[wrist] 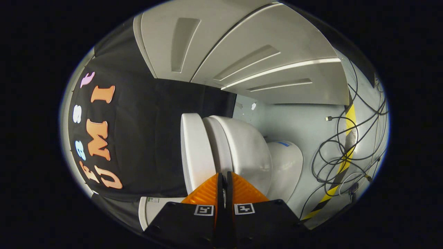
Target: Open the toilet lid.
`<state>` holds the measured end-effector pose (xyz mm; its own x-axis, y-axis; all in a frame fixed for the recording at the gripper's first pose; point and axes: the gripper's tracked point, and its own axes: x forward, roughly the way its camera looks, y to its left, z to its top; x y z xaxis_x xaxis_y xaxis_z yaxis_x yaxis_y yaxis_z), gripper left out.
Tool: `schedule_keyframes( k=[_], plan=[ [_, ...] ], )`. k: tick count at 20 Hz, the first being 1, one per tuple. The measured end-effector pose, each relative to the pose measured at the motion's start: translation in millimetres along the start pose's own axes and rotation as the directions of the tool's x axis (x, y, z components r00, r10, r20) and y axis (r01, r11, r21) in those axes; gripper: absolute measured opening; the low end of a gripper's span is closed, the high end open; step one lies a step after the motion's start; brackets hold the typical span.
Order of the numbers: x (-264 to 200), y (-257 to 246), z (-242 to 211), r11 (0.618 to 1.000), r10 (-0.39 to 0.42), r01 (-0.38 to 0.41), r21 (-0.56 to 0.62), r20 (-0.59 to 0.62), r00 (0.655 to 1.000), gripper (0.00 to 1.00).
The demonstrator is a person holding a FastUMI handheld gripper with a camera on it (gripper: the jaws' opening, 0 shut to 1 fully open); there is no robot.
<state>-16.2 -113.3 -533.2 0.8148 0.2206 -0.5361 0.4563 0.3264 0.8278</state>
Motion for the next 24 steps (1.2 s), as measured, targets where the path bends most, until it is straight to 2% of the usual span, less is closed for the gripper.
schedule_keyframes(
  k=[3,8,14,18,21,24],
  plan=[
    [-4,7,-1,0.998,-0.042,0.041,-0.038,-0.010,0.999,0.08],
    [-18,41,-2,0.998,0.001,-0.001,-0.065,0.003,1.000,0.08],
    [-41,94,-14,0.987,0.036,-0.031,-0.161,0.028,0.999,0.08],
    [-57,136,-28,0.969,0.057,-0.046,-0.244,0.037,0.998,0.08],
    [-63,166,-43,0.947,0.048,-0.028,-0.320,0.056,0.997,0.08],
    [-61,187,-46,0.925,0.044,0.009,-0.381,0.130,0.991,0.08]
  ],
)
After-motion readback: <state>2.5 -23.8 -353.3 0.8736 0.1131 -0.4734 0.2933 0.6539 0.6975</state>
